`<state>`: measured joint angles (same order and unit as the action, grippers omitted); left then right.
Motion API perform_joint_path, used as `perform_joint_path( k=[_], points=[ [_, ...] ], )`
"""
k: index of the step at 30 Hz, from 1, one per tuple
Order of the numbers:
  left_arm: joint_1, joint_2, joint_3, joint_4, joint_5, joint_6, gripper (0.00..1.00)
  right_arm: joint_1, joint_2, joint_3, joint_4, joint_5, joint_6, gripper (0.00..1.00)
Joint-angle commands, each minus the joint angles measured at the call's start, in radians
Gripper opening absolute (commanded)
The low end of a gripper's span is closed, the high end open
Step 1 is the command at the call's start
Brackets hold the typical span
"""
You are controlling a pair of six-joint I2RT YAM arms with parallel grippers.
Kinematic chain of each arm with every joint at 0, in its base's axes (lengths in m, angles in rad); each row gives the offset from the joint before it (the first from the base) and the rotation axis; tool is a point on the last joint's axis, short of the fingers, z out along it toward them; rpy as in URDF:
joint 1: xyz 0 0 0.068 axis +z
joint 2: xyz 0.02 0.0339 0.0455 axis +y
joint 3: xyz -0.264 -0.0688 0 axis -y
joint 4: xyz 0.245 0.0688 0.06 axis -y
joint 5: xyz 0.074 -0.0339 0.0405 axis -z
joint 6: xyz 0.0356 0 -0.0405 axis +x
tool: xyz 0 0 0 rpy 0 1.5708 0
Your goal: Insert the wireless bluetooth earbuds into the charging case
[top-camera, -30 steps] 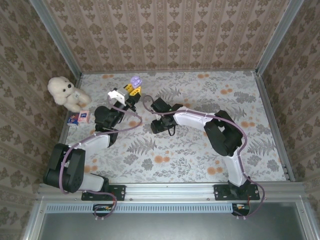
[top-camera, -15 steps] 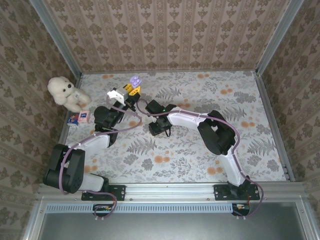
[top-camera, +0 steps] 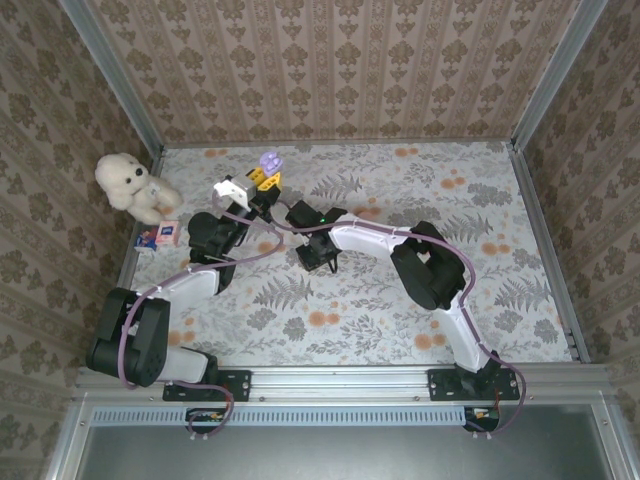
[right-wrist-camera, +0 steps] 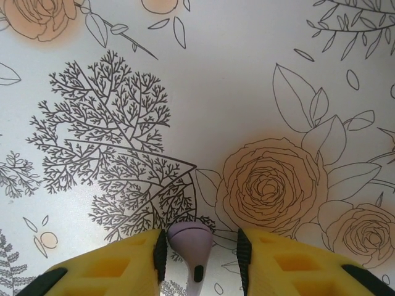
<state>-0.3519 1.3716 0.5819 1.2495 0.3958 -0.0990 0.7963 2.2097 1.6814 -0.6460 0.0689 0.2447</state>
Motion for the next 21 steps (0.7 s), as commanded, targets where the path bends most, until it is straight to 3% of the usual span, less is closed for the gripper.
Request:
perform_joint_path(
  k=[1,21],
  points=[
    [0.005,-0.016,0.001,0.028,0.008,-0.025,0.00,0.018,0.040,0.024,-0.026,0.062,-0.003,0.39],
    [0.004,-0.010,0.002,0.033,0.009,-0.045,0.00,0.027,0.070,0.066,-0.056,0.120,0.019,0.34]
  ],
)
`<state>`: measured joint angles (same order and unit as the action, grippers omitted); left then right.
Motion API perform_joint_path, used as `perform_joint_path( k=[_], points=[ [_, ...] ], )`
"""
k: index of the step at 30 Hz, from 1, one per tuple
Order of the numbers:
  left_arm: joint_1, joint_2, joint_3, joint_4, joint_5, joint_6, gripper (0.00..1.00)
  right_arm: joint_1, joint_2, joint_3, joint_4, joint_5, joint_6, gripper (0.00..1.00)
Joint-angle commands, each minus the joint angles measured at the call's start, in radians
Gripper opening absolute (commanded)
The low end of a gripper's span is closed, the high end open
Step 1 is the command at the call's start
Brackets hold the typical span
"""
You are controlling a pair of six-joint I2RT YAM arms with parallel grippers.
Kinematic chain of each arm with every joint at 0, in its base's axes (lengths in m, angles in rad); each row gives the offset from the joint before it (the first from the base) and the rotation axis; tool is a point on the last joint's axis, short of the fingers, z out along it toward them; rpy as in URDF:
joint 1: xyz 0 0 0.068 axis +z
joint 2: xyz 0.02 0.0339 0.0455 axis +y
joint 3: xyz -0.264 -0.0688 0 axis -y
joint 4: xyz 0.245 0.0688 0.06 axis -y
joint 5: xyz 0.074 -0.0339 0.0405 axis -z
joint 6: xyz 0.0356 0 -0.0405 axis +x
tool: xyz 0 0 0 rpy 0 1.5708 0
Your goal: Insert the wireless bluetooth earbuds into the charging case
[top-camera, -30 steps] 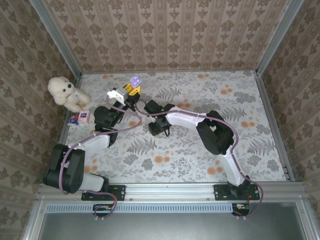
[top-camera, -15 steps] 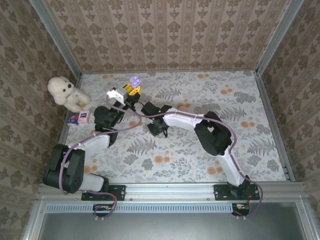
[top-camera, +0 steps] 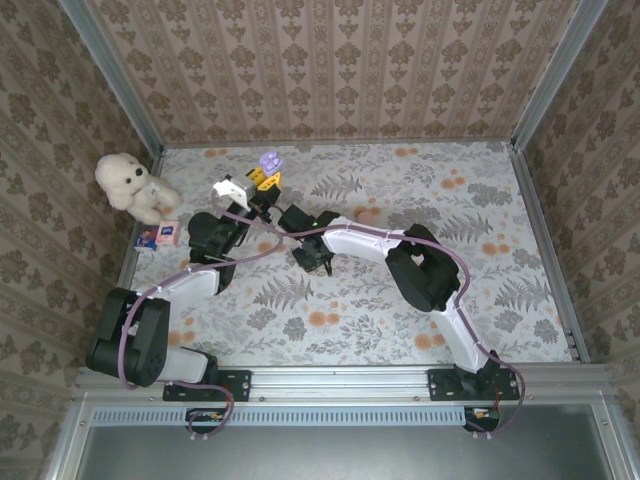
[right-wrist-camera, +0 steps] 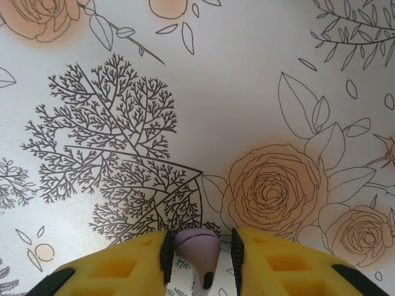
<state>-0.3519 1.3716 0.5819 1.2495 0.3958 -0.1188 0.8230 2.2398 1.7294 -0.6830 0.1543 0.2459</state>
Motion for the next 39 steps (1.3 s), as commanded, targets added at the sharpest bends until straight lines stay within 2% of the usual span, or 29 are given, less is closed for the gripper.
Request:
perform_joint_path(
  k=[1,10,20,28,39],
  points=[
    [0.005,-0.010,0.002,0.031,0.010,-0.027,0.00,0.000,0.042,0.018,-0.019,0.032,0.019,0.33],
    [0.004,-0.009,0.003,0.031,0.014,-0.031,0.00,-0.006,0.023,-0.002,-0.008,0.023,0.030,0.19],
    [0.003,-0.009,0.008,0.033,0.018,-0.033,0.00,-0.018,-0.088,-0.093,0.047,0.030,0.073,0.17],
    [0.004,-0.008,0.012,0.030,0.026,-0.035,0.00,-0.030,-0.262,-0.225,0.117,0.063,0.114,0.16],
    [-0.009,-0.002,0.019,0.026,0.061,-0.035,0.00,-0.058,-0.616,-0.332,0.221,0.129,0.124,0.15]
  ],
)
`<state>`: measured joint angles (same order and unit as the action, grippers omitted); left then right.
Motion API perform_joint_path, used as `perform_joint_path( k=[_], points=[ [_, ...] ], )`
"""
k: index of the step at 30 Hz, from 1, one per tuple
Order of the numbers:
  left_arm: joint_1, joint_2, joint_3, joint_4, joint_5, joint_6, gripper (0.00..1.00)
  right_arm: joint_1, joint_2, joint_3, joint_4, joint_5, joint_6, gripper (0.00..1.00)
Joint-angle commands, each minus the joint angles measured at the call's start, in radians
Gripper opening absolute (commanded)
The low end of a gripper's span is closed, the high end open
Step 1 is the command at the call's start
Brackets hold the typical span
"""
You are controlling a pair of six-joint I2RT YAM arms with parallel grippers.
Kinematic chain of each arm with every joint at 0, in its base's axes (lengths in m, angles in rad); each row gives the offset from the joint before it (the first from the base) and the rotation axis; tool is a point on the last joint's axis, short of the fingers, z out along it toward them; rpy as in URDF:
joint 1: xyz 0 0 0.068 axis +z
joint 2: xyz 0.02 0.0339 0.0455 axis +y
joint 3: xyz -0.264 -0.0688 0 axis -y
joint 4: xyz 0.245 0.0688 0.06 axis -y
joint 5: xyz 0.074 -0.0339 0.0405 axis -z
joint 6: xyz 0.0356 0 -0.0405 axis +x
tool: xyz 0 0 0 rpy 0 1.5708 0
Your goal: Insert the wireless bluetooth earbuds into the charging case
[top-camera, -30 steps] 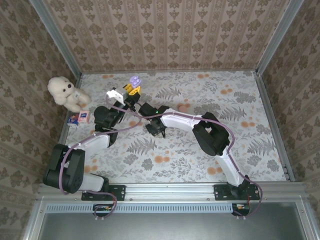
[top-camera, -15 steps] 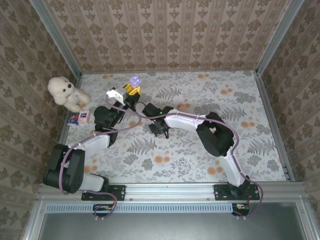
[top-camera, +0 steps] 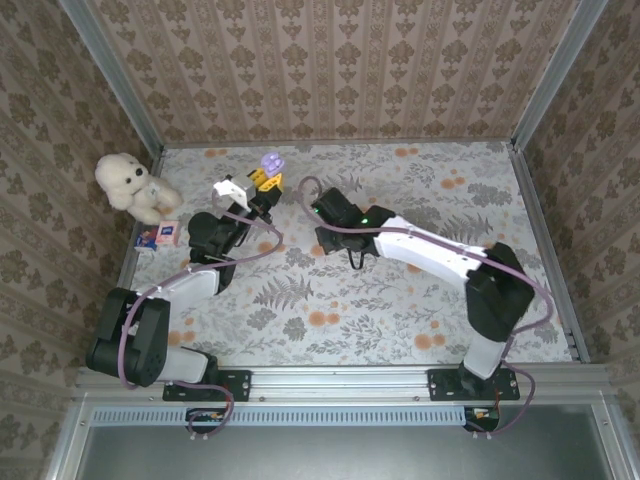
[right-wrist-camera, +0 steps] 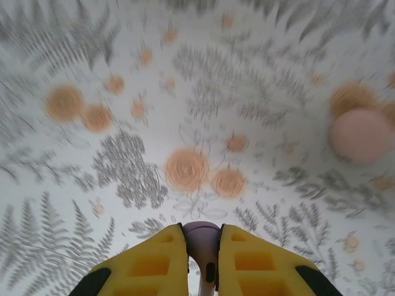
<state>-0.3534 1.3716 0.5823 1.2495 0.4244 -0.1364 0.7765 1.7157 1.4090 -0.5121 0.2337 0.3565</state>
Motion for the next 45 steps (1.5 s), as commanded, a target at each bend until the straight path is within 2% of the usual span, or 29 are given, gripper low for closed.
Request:
perform_joint_path(
  k=[1,8,11,12,23,35,45],
  points=[
    [-0.011,-0.001,0.022,0.024,0.038,-0.016,0.00,-0.013,-0.125,-0.009,0.060,0.055,0.009,0.15],
    [-0.066,0.006,0.039,-0.006,0.059,0.012,0.00,-0.026,-0.295,0.036,0.158,0.064,-0.032,0.16],
    [-0.097,0.024,0.058,-0.016,0.062,0.023,0.00,-0.027,-0.318,0.066,0.196,0.044,-0.055,0.17],
    [-0.136,0.033,0.065,-0.018,0.062,0.027,0.00,-0.027,-0.348,0.079,0.206,0.033,-0.064,0.17],
    [-0.262,0.123,0.153,-0.028,0.055,0.030,0.00,-0.032,-0.335,0.129,0.273,-0.090,-0.075,0.17],
    [-0.274,0.144,0.184,-0.029,0.048,-0.022,0.00,-0.100,-0.346,0.044,0.319,-0.196,0.021,0.17],
    [-0.277,0.149,0.195,-0.042,0.047,-0.026,0.00,-0.103,-0.332,0.021,0.325,-0.217,0.008,0.17]
  ],
)
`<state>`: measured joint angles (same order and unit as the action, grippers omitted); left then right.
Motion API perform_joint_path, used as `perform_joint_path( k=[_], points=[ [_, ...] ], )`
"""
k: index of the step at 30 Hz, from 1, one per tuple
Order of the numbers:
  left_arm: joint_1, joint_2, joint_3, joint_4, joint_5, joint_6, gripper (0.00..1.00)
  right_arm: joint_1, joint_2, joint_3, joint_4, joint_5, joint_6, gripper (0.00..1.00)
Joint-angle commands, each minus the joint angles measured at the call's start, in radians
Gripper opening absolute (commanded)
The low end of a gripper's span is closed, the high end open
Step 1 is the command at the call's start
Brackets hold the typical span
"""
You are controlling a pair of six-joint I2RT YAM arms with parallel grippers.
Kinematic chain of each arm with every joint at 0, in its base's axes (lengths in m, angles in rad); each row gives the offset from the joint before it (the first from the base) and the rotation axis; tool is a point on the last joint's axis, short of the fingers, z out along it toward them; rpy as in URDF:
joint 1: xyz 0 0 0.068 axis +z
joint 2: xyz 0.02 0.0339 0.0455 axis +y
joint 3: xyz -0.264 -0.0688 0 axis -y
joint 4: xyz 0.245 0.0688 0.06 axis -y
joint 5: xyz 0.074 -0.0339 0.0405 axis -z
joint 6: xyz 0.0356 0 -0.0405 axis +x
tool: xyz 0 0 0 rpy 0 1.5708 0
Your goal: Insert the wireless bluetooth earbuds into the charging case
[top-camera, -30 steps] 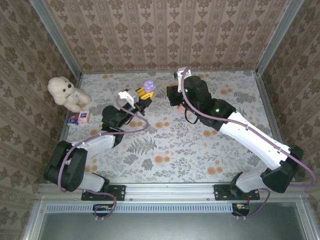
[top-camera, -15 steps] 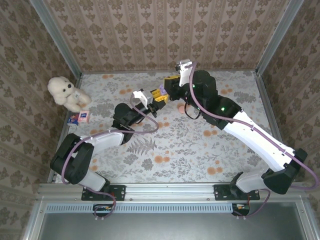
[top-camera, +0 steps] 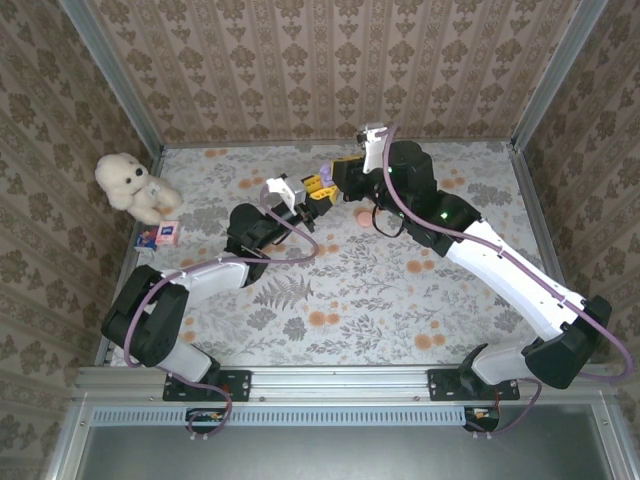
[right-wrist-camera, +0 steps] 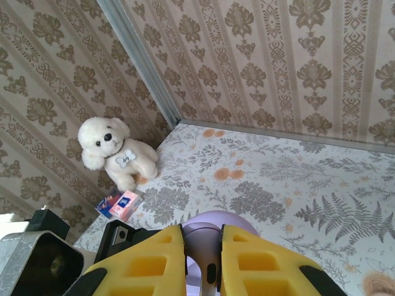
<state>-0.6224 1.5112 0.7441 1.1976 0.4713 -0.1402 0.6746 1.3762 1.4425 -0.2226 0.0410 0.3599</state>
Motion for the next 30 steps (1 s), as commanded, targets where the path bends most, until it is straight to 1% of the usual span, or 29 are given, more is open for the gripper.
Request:
perform_joint_path(
  k=[1,20,30],
  points=[
    [-0.010,0.010,0.034,0.007,-0.002,-0.022,0.00,-0.001,0.007,-0.013,0.037,-0.025,0.002,0.17],
    [-0.014,0.017,0.041,0.006,-0.001,-0.027,0.00,0.006,0.062,-0.012,0.036,-0.036,-0.007,0.17],
    [-0.014,0.016,0.043,0.009,-0.006,-0.027,0.00,0.023,0.066,-0.018,0.000,0.019,-0.074,0.16]
  ],
)
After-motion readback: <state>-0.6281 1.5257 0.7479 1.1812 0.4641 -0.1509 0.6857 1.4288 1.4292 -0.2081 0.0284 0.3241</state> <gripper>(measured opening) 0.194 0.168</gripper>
